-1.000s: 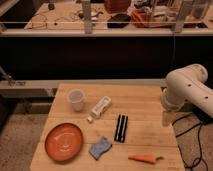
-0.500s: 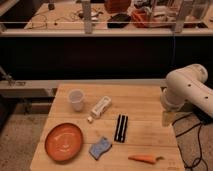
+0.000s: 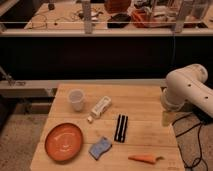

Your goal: Push the eraser across the table

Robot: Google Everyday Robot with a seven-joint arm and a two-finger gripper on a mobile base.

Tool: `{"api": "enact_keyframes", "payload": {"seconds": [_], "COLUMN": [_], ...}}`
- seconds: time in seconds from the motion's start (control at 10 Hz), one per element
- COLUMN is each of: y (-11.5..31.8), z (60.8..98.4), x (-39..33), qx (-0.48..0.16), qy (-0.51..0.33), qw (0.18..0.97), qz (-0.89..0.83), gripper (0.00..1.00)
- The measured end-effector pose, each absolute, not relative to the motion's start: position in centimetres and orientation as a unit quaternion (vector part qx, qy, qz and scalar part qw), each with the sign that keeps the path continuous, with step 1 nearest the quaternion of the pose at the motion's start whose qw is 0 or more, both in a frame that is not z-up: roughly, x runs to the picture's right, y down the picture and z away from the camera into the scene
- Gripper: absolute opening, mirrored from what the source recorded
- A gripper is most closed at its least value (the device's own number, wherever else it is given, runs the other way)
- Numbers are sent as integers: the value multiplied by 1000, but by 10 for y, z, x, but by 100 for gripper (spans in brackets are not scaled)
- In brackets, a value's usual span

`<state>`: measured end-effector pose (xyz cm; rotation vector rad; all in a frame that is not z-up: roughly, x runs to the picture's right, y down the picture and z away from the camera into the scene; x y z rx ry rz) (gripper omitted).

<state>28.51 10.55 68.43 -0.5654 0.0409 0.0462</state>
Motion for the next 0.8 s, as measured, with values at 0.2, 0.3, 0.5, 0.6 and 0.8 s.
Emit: {"api": "enact_keyframes", "payload": {"seconds": [0.2, 0.3, 0.5, 0.6, 0.8], "y": [111, 114, 120, 120, 125], "z": [683, 684, 684, 684, 684], "x": [274, 262, 251, 252, 250], "qx": [-282, -284, -287, -287, -290], "qy": [19, 16, 14, 14, 11], "qw": [959, 959, 958, 958, 957], "qz": [14, 7, -5, -5, -15], "gripper": [80, 80, 80, 80, 80]}}
